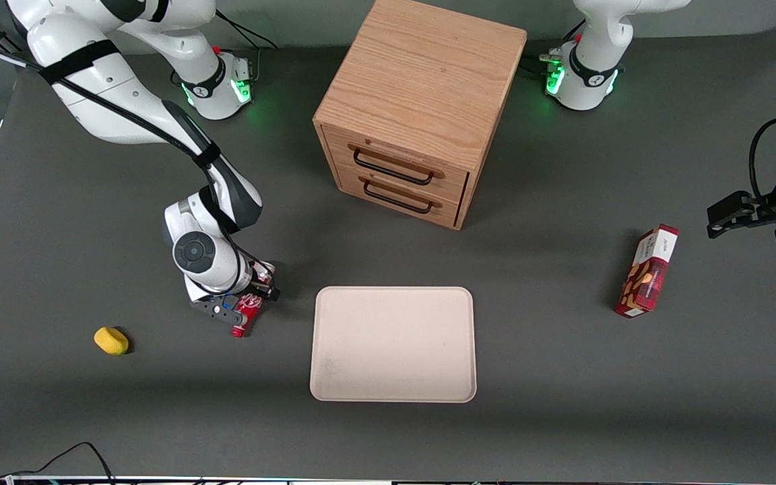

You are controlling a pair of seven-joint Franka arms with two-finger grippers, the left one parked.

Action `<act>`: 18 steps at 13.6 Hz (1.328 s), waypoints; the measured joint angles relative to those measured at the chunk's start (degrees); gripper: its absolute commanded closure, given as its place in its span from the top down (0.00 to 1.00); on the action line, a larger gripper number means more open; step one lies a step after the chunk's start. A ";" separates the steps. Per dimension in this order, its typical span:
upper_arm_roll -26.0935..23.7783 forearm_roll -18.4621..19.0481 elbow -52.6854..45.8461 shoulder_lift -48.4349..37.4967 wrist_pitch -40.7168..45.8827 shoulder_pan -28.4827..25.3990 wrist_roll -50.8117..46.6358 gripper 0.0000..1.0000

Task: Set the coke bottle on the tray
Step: 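Lower the right gripper and close it around the bottle's body, then lift the bottle and turn it upright in the right gripper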

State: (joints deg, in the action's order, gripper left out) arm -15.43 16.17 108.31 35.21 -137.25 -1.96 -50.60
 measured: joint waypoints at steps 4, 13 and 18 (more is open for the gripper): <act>0.00 0.03 -0.22 0.01 0.02 0.01 -0.05 0.00; -2.06 -1.26 -3.09 -8.15 10.03 1.23 -0.74 0.00; -3.03 -9.52 -9.79 -19.24 31.15 1.39 7.17 0.00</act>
State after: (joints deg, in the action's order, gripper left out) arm -18.46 6.65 98.52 15.97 -106.09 -0.57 -43.43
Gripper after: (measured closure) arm 0.463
